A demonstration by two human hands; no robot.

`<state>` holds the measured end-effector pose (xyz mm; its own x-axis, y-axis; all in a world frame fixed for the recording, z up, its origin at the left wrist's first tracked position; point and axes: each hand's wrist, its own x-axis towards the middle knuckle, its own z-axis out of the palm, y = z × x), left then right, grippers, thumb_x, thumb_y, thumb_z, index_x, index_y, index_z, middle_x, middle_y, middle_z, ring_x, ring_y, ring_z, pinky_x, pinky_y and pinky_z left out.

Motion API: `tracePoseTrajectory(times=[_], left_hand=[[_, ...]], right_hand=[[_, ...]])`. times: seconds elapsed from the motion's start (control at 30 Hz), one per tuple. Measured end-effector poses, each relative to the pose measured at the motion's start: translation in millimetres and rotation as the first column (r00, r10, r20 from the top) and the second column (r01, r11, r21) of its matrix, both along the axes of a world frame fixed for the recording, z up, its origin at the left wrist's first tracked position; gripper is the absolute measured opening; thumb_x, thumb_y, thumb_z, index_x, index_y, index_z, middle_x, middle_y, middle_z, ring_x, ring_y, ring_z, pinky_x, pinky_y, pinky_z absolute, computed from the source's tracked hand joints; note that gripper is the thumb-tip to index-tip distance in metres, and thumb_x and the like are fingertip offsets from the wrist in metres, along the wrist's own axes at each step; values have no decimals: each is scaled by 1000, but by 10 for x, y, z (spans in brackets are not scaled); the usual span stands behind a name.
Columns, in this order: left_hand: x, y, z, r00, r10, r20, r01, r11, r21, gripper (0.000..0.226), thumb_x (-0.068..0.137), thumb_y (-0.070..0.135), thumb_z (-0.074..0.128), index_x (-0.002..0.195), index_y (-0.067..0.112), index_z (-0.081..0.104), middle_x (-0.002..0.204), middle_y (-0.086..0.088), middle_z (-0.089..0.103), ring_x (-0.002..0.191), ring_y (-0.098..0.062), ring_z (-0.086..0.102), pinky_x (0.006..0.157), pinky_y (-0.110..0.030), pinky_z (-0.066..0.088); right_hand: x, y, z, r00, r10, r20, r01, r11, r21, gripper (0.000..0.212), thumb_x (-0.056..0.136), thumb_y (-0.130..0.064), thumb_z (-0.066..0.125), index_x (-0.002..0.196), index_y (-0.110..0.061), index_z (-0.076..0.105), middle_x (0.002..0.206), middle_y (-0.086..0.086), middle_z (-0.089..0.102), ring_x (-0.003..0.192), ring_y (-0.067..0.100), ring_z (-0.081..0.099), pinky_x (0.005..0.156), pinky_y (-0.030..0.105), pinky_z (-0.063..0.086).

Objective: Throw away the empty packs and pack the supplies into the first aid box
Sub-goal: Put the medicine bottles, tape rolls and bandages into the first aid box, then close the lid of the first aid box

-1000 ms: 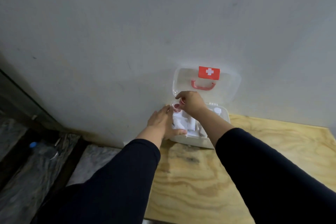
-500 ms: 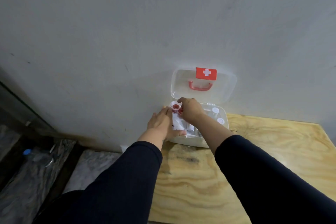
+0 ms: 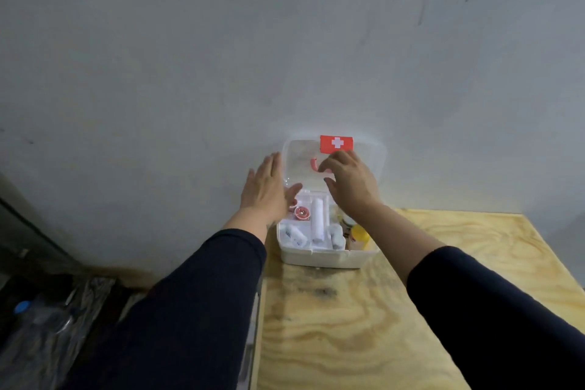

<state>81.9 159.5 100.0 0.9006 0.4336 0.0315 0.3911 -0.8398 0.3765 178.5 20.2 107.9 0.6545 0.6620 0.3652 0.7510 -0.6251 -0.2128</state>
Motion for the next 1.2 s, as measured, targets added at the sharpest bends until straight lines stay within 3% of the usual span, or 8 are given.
tracePoseTrajectory(times=[0.1, 0.23, 0.33, 0.53, 0.67, 0.8, 0.93, 1.2], left_hand=[[220, 73, 244, 991, -67, 117, 54, 992, 115, 70, 100, 45, 31, 153, 12, 1, 164, -5, 2, 151, -21, 5, 122, -41, 4], [422, 66, 349, 986, -142, 85, 127, 979, 156, 64, 101, 42, 30, 153, 12, 10, 163, -2, 11, 150, -19, 11, 123, -44, 10], [443, 45, 306, 986, -166, 26, 160, 973, 164, 64, 101, 43, 29, 153, 12, 9, 163, -2, 8, 150, -19, 11, 122, -45, 11], [219, -84, 233, 985, -174, 0, 170, 963, 209, 65, 101, 46, 27, 153, 13, 7, 163, -2, 7, 151, -18, 6, 123, -46, 9], [8, -236, 185, 985, -171, -12, 169, 957, 238, 70, 98, 53, 28, 154, 16, 5, 164, 0, 5, 151, -17, 3, 123, -45, 6], [-221, -451, 53, 983, -179, -44, 185, 954, 236, 74, 96, 59, 22, 154, 18, 2, 164, 3, 1, 151, -15, -2, 123, -45, 2], [-431, -658, -186, 981, -172, -85, 188, 952, 242, 74, 96, 59, 20, 154, 17, -1, 164, 4, -3, 151, -13, -6, 123, -45, -1], [-624, -904, -630, 969, -148, -195, 185, 965, 185, 71, 98, 56, 17, 154, 17, -3, 163, 2, -9, 150, -13, -10, 120, -43, -6]], right_hand=[[178, -77, 155, 983, -113, 143, 102, 992, 79, 35, 75, -5, 70, 108, -13, 64, 112, 12, 60, 104, 35, 55, 80, 44, 51], [371, -83, 258, 977, -214, 24, 215, 976, -39, 53, 84, -22, 68, 133, -20, 49, 132, 5, 50, 123, 27, 46, 100, 39, 39], [428, -85, 242, 974, -224, -17, 221, 968, -120, 50, 89, -30, 61, 137, -25, 47, 134, 1, 52, 123, 25, 47, 100, 38, 37], [254, -228, 162, 982, -165, 90, 171, 983, -62, 36, 97, -31, 49, 132, -24, 55, 132, 3, 60, 119, 30, 53, 91, 40, 42], [-17, -422, 75, 963, -118, 242, 111, 993, 44, 27, 94, -26, 56, 119, -20, 66, 113, -2, 72, 98, 29, 66, 75, 38, 50], [-321, -609, -69, 956, -105, 275, 119, 992, -33, 33, 79, -20, 76, 111, -20, 69, 104, -7, 75, 88, 25, 69, 64, 33, 53], [-555, -796, -347, 959, -58, 279, 100, 985, -140, 53, 64, -13, 83, 114, -21, 67, 110, -8, 73, 91, 23, 68, 65, 31, 51], [-823, -974, -877, 968, 4, 252, 54, 974, -220, 35, 71, -23, 79, 104, -22, 70, 109, -5, 73, 96, 25, 68, 71, 33, 53]])
